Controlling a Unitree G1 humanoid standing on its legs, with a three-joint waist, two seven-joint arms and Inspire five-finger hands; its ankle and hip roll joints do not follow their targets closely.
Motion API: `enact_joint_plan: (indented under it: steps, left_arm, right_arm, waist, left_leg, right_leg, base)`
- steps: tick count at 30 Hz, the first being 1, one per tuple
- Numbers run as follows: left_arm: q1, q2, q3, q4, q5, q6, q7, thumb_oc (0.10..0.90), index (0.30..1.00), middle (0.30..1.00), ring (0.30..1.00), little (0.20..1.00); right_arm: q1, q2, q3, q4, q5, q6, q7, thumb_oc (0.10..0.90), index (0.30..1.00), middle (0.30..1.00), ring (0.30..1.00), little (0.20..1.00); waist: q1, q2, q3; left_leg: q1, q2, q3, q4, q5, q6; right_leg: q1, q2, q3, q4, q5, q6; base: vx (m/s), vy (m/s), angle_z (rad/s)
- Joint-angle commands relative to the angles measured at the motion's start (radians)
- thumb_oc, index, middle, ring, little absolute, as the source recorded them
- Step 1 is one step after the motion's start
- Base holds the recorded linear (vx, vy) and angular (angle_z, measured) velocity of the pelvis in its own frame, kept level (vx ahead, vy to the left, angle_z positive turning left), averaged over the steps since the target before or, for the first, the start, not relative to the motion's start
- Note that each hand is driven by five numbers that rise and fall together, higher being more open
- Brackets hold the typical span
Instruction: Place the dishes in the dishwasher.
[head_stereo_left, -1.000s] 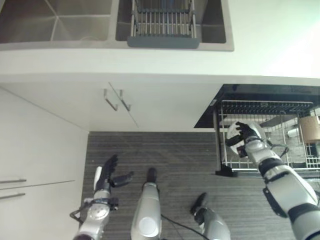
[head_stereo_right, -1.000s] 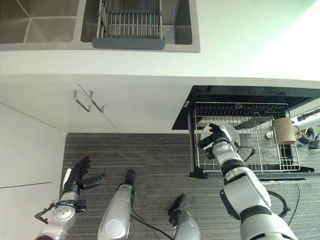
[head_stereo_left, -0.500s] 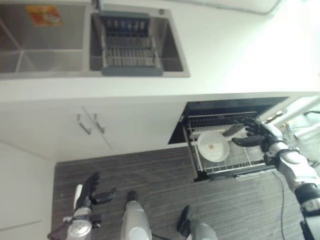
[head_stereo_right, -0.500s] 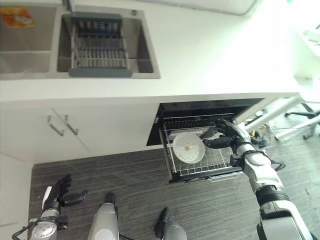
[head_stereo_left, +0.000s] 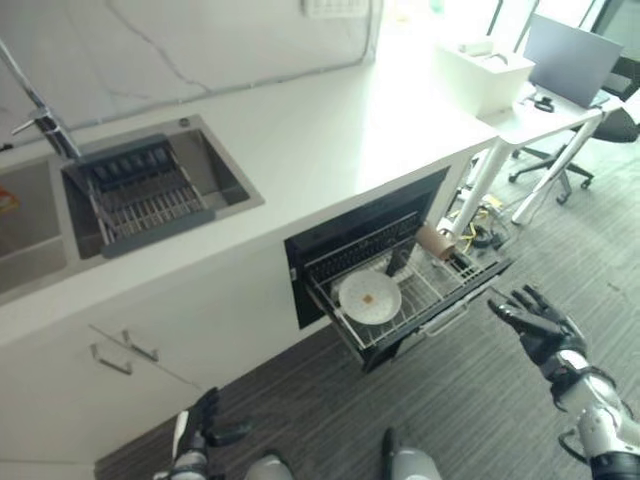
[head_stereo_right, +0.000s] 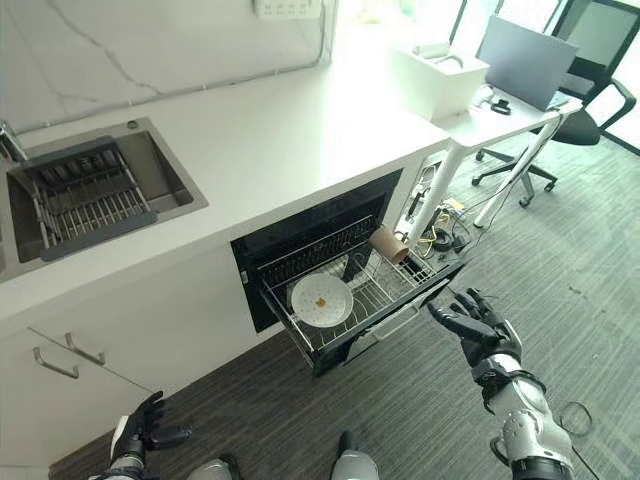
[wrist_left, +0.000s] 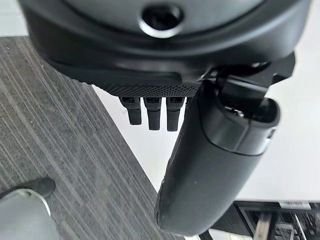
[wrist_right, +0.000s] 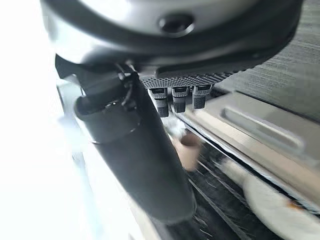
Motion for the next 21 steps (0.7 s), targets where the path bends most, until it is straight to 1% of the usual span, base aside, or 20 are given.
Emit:
enact_joint_plan:
  steps: [1, 2, 3, 4, 5, 6, 9, 10, 15, 17, 21]
  left_arm:
    - [-0.035, 0.044, -0.020, -0.020, 0.006, -0.083, 0.013, 0.800, 0.900, 0.900, 0.900, 0.900]
    - [-0.039, 0.041, -0.023, -0.009, 0.006, -0.086, 0.012, 0.800, 0.900, 0.900, 0.900, 0.900]
    - [-0.045, 0.037, -0.030, 0.008, 0.004, -0.090, 0.011, 0.800, 0.900, 0.900, 0.900, 0.900]
    - [-0.051, 0.032, -0.046, 0.018, 0.003, -0.091, 0.015, 0.800, 0.900, 0.900, 0.900, 0.900]
    - [-0.053, 0.030, -0.052, 0.024, 0.003, -0.093, 0.016, 0.800, 0.900, 0.900, 0.900, 0.900]
    - [-0.055, 0.027, -0.060, 0.031, 0.000, -0.095, 0.016, 0.800, 0.900, 0.900, 0.900, 0.900]
    - [-0.074, 0.026, -0.084, 0.060, -0.013, -0.092, 0.005, 0.800, 0.900, 0.900, 0.900, 0.900]
    - [-0.076, 0.026, -0.090, 0.063, -0.016, -0.090, 0.004, 0.800, 0.900, 0.900, 0.900, 0.900]
    - [-0.075, 0.025, -0.109, 0.092, -0.029, -0.093, -0.003, 0.800, 0.900, 0.900, 0.900, 0.900]
    - [-0.079, 0.024, -0.126, 0.107, -0.035, -0.081, -0.007, 0.800, 0.900, 0.900, 0.900, 0.900]
    - [-0.078, 0.023, -0.136, 0.124, -0.041, -0.079, -0.013, 0.800, 0.900, 0.900, 0.900, 0.900]
  right_arm:
    - [-0.101, -0.052, -0.078, -0.001, 0.085, -0.145, -0.082, 0.800, 0.900, 0.900, 0.900, 0.900]
    - [-0.098, -0.044, -0.078, 0.021, 0.085, -0.157, -0.097, 0.800, 0.900, 0.900, 0.900, 0.900]
    - [-0.103, -0.031, -0.077, 0.062, 0.165, -0.171, -0.120, 0.800, 0.900, 0.900, 0.900, 0.900]
    - [-0.109, -0.011, -0.076, 0.122, 0.235, -0.189, -0.147, 0.533, 0.500, 0.500, 0.500, 0.500]
    - [-0.112, -0.004, -0.073, 0.155, 0.269, -0.205, -0.156, 0.486, 0.429, 0.429, 0.429, 0.429]
    - [-0.115, 0.013, -0.071, 0.195, 0.340, -0.213, -0.163, 0.400, 0.300, 0.300, 0.300, 0.300]
    - [-0.139, 0.064, -0.063, 0.348, 0.575, -0.213, -0.178, 0.400, 0.300, 0.300, 0.300, 0.300]
    - [-0.144, 0.071, -0.061, 0.373, 0.597, -0.214, -0.183, 0.400, 0.300, 0.300, 0.300, 0.300]
    - [-0.173, 0.060, -0.078, 0.507, 0.601, -0.189, -0.190, 0.400, 0.300, 0.300, 0.300, 0.300]
    - [-0.197, 0.042, -0.091, 0.595, 0.604, -0.164, -0.191, 0.400, 0.300, 0.300, 0.300, 0.300]
    - [-0.221, 0.027, -0.099, 0.660, 0.662, -0.137, -0.190, 0.400, 0.300, 0.300, 0.300, 0.300]
  waist:
    - [0.032, 0.007, -0.005]
    - [0.031, 0.009, -0.006]
    - [0.031, 0.013, -0.008]
    - [0.035, 0.018, -0.010]
    - [0.038, 0.019, -0.010]
    - [0.042, 0.022, -0.012]
    - [0.061, 0.035, -0.018]
    - [0.066, 0.036, -0.020]
    - [0.088, 0.044, -0.028]
    - [0.106, 0.049, -0.031]
    - [0.125, 0.054, -0.034]
  left_leg:
    - [0.076, 0.050, -0.088, -0.061, -0.024, -0.061]
    - [0.077, 0.049, -0.089, -0.061, -0.024, -0.061]
    - [0.078, 0.047, -0.089, -0.061, -0.024, -0.061]
    - [0.078, 0.045, -0.091, -0.061, -0.025, -0.061]
    - [0.079, 0.045, -0.093, -0.061, -0.025, -0.060]
    - [0.079, 0.044, -0.095, -0.061, -0.024, -0.060]
    - [0.077, 0.039, -0.107, -0.061, -0.022, -0.061]
    - [0.077, 0.038, -0.111, -0.061, -0.021, -0.061]
    - [0.074, 0.028, -0.131, -0.061, -0.023, -0.059]
    - [0.069, 0.021, -0.147, -0.061, -0.021, -0.058]
    - [0.066, 0.013, -0.161, -0.061, -0.019, -0.056]
  right_leg:
    - [0.020, -0.042, 0.005, 0.106, -0.120, 0.054]
    - [0.021, -0.042, 0.004, 0.106, -0.120, 0.053]
    - [0.022, -0.042, 0.004, 0.106, -0.121, 0.052]
    - [0.024, -0.041, 0.001, 0.106, -0.123, 0.050]
    - [0.025, -0.041, -0.001, 0.106, -0.123, 0.049]
    - [0.026, -0.042, -0.004, 0.106, -0.123, 0.048]
    - [0.034, -0.043, -0.020, 0.106, -0.126, 0.042]
    - [0.037, -0.044, -0.025, 0.106, -0.126, 0.040]
    - [0.047, -0.046, -0.043, 0.106, -0.133, 0.036]
    - [0.051, -0.048, -0.056, 0.106, -0.135, 0.034]
    - [0.060, -0.052, -0.070, 0.106, -0.138, 0.033]
  base:
    - [0.00, 0.010, -0.07]
    - [0.00, 0.000, 0.00]
    - [0.00, 0.000, 0.00]
    - [0.00, 0.000, 0.00]
    - [0.00, -0.010, 0.04]
    - [0.00, -0.013, 0.04]
    - [0.01, -0.013, 0.12]
    - [0.01, -0.015, 0.17]
    - [0.02, -0.018, 0.16]
    - [0.02, -0.033, 0.17]
    - [0.04, -0.032, 0.17]
